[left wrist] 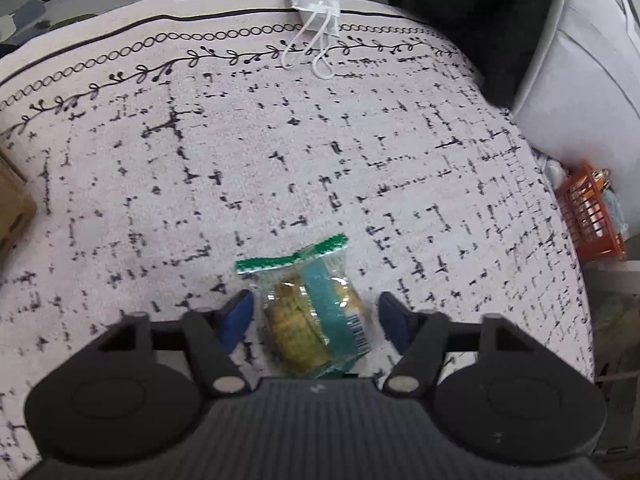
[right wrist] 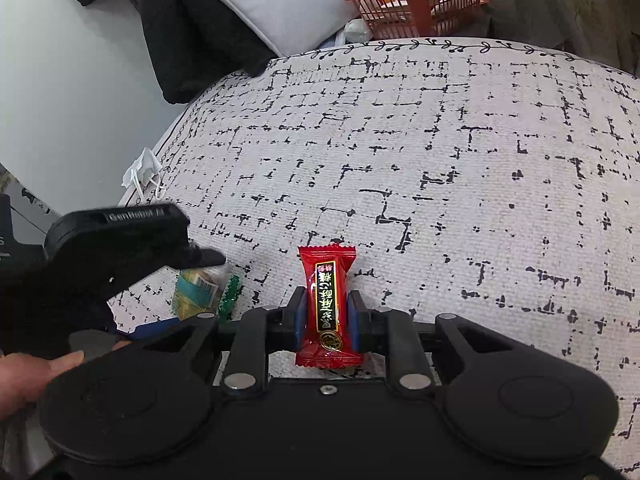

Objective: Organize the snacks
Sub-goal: 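Grasp the green-trimmed cracker packet with the left gripper while the right grasps the red candy, then carry the cracker packet and red candy over the cardboard box with both grippers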

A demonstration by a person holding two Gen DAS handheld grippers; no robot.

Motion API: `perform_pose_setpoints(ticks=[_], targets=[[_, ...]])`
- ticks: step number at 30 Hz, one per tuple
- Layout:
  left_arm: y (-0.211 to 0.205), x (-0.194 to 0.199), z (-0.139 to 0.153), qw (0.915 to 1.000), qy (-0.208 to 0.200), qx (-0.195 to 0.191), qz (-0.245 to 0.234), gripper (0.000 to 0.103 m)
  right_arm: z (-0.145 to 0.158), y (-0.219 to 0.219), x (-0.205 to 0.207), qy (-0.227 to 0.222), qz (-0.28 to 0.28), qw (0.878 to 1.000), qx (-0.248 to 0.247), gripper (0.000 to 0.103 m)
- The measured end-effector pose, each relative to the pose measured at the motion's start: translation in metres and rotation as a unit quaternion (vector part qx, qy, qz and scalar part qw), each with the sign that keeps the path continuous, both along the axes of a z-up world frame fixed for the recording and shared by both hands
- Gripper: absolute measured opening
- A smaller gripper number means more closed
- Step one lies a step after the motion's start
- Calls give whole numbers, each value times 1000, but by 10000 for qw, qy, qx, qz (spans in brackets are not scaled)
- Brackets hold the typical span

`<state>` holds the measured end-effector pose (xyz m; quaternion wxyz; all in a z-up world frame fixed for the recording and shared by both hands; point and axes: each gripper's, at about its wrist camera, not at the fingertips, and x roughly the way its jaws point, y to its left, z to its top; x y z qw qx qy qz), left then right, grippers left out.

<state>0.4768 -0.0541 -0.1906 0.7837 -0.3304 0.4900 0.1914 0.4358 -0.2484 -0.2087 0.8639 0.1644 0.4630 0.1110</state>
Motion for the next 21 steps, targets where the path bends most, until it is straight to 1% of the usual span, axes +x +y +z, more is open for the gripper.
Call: perform_pose_setpoints(ticks=[1,2,5,10,12,15,21], targets=[[2,-1,0,10000,-4,23,-75,53,1,0,-1,-8,19,10000,0,21],[2,-3,0,9999,-43,33,-137,51,2,1,-1,-17,46,10000,6,21],[10,-12,4,9994,-233,-93,-237,51,4,4,-4,-44,132,9999,9,21],[21,-34,16,9990,-323,-44,-296,51,10,13,-11,-145,304,9994,21,21],[28,-44,24,9988,-385,-21,-307,51,14,18,-15,-201,390,9990,29,21],[36,-57,41,9980,-481,131,-385,51,20,26,-20,-269,491,9984,-1,21],[52,-80,67,9969,-646,203,-407,51,37,41,-33,-473,637,9968,30,21]])
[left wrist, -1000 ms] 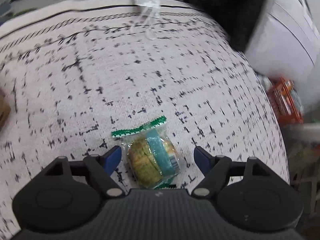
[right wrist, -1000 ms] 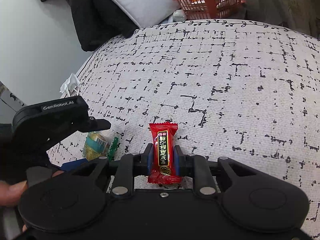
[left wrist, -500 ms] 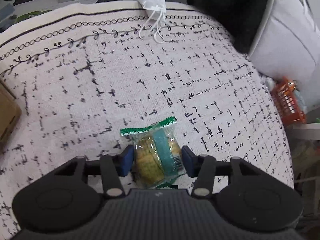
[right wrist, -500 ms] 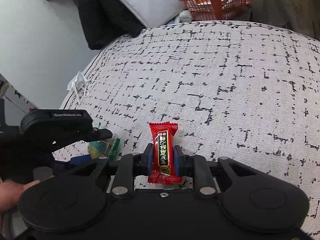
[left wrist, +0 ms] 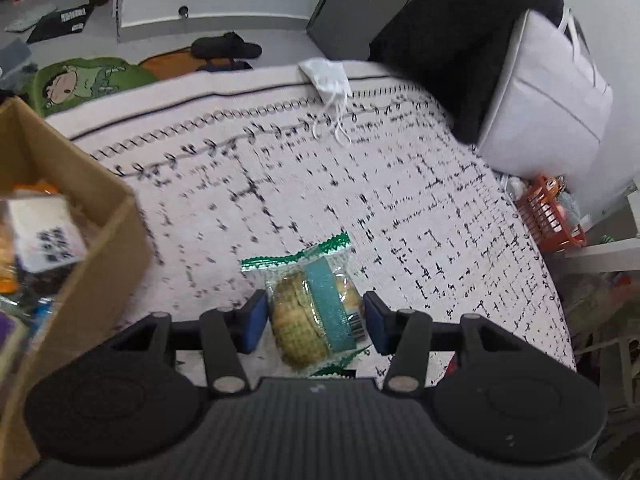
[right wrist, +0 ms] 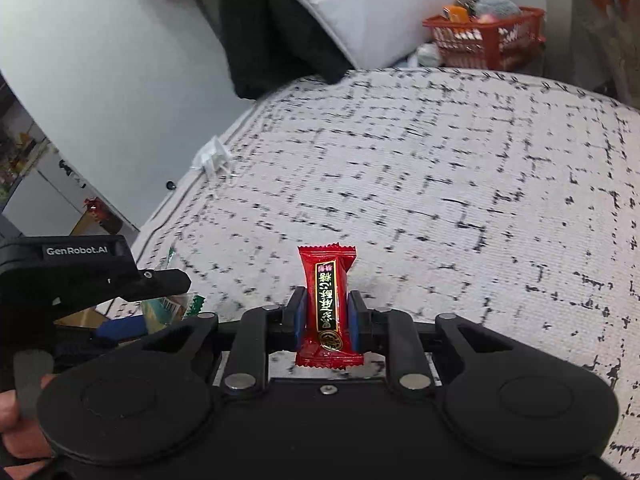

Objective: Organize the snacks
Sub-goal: 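Carry the cracker packet and red candy over the cardboard box with both grippers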

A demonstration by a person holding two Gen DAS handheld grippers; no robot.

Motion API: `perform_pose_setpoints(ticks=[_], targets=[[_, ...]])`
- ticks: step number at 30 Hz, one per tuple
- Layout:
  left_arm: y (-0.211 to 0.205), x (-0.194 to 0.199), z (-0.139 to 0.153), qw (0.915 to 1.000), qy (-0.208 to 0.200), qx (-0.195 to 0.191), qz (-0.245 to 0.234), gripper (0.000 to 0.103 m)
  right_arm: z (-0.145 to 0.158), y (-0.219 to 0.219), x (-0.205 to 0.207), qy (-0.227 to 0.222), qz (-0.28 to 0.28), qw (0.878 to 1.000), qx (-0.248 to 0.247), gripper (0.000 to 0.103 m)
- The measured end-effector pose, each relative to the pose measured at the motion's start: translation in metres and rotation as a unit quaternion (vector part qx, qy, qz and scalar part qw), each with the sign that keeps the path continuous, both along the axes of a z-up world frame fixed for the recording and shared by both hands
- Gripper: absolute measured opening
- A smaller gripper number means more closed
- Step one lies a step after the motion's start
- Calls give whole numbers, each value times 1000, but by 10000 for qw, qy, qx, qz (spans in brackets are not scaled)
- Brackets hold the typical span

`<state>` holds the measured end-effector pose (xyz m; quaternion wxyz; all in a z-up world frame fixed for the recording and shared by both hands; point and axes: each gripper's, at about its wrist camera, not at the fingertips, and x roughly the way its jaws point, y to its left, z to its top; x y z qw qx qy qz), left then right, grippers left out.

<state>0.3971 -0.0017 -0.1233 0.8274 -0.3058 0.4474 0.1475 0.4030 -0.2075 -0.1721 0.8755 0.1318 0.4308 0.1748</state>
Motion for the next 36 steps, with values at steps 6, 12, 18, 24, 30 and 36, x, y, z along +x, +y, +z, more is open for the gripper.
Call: perform_pose_setpoints(ticks=[6,12,18,24,30,36], targets=[[13,-24,23,9997,-198,93,-64,51,17,23,-18,-249,242,9994,-19,21],[29,-49,42,9992,-342,206,-61,51,32,40,-35,-462,497,9977,-21,21],[50,-71,64,9979,-485,427,-103,51,37,62,-43,-556,663,9962,-37,21],[79,-92,81,9960,-573,676,-58,51,47,92,-54,-712,899,9934,37,21],[111,-111,85,9952,-540,812,124,51,53,113,-58,-737,923,9928,206,21],[139,-124,83,9951,-431,860,207,51,62,135,-66,-860,1007,9908,285,21]])
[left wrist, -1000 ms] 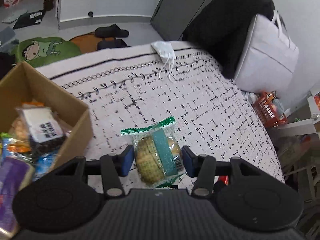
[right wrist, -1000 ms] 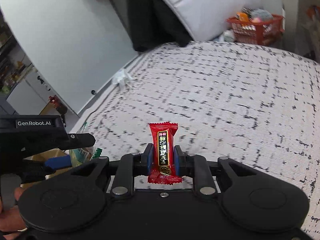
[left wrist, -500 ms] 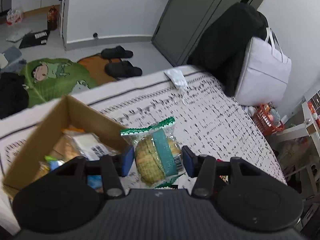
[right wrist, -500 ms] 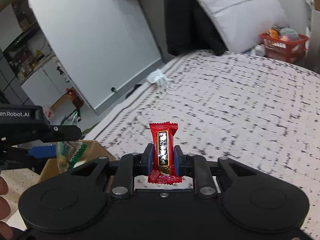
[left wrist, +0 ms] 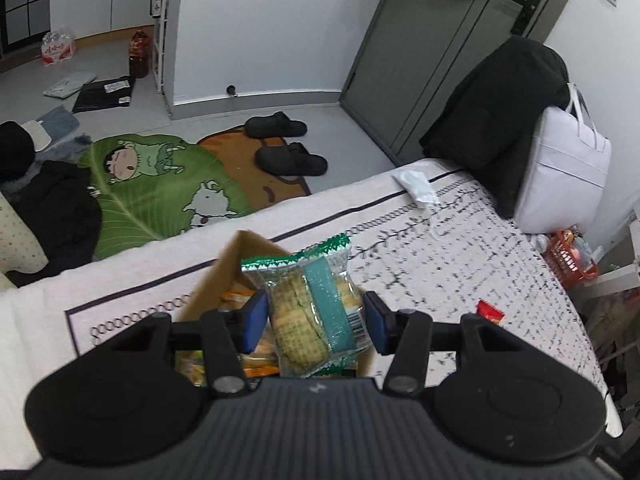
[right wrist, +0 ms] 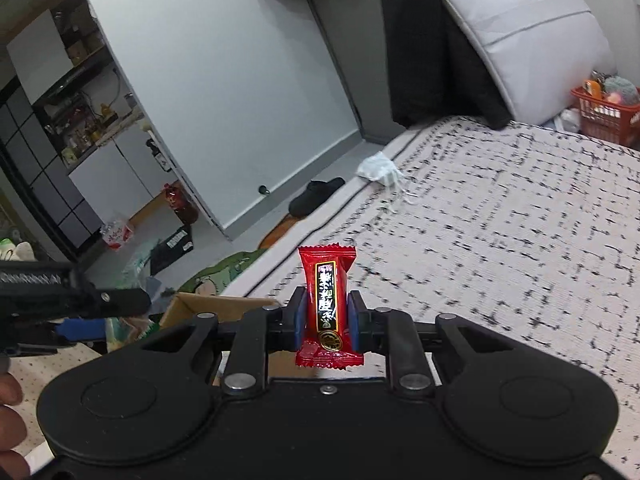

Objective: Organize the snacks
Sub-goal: 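Carry the cracker packet and red candy over the cardboard box with both grippers, then open both grippers to drop the cracker packet and candy into the box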

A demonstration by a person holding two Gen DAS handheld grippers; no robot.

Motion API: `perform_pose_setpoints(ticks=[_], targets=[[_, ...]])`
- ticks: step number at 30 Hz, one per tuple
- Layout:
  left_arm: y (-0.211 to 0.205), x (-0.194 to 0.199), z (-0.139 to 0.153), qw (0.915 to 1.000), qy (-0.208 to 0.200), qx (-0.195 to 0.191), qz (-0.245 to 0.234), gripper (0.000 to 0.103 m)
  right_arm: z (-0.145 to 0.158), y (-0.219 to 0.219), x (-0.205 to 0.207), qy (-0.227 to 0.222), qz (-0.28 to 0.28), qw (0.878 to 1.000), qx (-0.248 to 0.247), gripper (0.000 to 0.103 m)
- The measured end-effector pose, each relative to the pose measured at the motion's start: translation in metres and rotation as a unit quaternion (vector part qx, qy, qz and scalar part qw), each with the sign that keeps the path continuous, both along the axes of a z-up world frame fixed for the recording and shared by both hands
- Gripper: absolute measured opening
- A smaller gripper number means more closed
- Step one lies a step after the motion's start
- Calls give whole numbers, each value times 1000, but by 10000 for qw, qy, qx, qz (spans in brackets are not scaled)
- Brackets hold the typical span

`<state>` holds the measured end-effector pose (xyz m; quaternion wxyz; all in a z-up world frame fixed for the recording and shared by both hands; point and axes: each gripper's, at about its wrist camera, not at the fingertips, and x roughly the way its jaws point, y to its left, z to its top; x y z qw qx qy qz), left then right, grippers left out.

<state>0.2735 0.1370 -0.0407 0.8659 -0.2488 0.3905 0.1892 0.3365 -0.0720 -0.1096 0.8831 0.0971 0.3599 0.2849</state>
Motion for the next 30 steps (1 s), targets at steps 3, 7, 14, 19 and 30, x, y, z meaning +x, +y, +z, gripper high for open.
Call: perform_pose_setpoints(ticks=[3,7,14,19,30], targets=[[13,-5,-5,9999,135,-24,67,51,0,15,-6,-7,104,9999,-13,21],[25,-10,-5,9997,213,-76,47,51,-1,37,-14,-96,394,9990,-177,21],[44,-16,-4,9993,92,-363,19,56,-6,55,-21,-64,640,9974,-317,21],[52,-25,-1,9993,116,-356,39,57,-4,62,-32,-99,794,9961,-376,21],[65,-56,-1,9988,132,-466,67,68,4,79,-56,-225,981,9933,-565,21]])
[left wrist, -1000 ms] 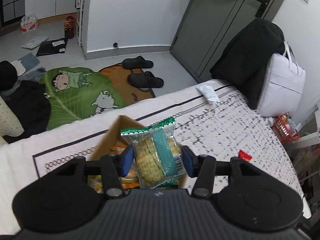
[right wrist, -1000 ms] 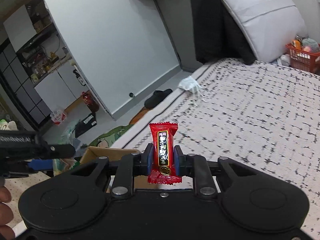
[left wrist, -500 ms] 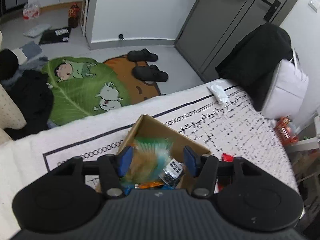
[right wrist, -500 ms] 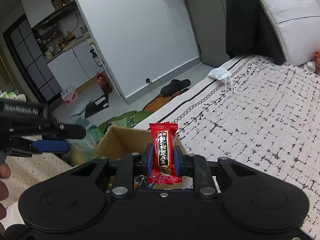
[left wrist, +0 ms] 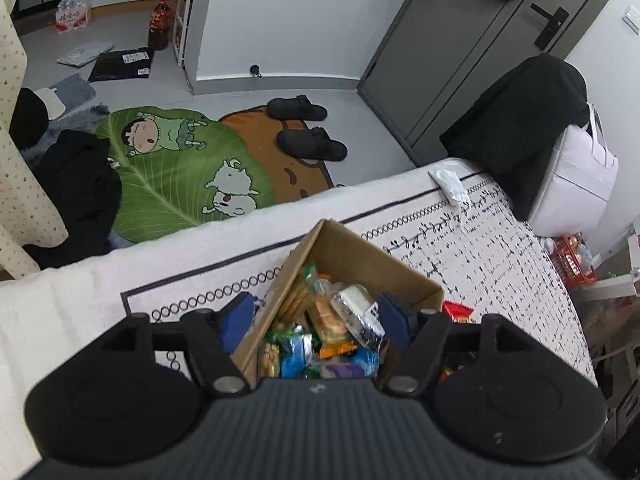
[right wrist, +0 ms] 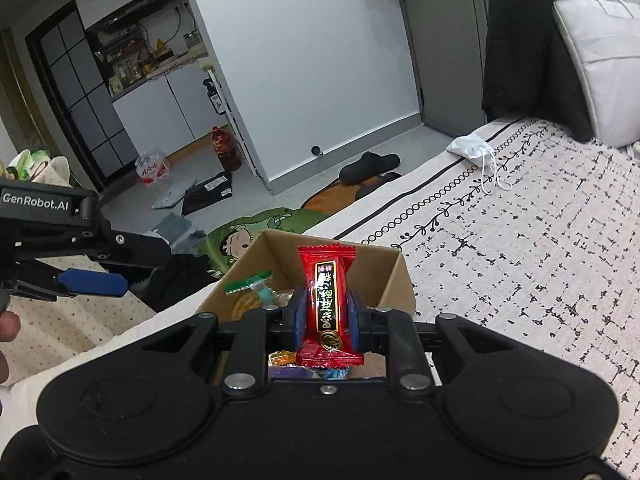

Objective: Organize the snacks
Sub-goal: 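Open both grippers to drop the cracker packet and candy into the box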

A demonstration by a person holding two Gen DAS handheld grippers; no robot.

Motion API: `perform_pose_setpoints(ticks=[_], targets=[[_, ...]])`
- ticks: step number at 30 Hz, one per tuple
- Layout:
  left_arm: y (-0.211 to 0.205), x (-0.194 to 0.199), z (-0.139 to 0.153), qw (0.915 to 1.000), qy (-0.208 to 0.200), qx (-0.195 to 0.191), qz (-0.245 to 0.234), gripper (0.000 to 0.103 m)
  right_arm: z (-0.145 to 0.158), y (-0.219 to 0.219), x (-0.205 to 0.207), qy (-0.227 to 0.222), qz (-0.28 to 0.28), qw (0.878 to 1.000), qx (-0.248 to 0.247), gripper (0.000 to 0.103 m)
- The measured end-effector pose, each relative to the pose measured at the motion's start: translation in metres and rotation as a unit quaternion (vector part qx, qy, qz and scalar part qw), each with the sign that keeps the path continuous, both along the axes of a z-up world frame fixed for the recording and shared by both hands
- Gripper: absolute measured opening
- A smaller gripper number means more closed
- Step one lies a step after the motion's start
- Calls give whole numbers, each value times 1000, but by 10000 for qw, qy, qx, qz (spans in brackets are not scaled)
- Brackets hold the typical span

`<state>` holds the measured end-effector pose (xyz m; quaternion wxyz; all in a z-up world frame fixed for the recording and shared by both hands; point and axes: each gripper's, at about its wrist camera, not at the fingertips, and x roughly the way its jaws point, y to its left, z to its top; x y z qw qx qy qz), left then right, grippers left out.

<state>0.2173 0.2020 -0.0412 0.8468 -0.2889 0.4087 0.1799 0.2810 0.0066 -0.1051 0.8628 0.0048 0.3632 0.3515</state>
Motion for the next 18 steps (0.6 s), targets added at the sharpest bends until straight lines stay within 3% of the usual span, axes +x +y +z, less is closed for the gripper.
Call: perform_pose_setpoints(ticks=[9,13,18], targets=[[-3,-16,1,9997,-28,-161,-165,70,9,5,-14,67,-45,10000,3,21],[2,-27,7,9998,-54,-116,-134,82,15,14,-23,178,83,9997,134,21],[11,-43,12,9999,-88,-115,-80,82,14,29,-38,386,257,9987,191,26]])
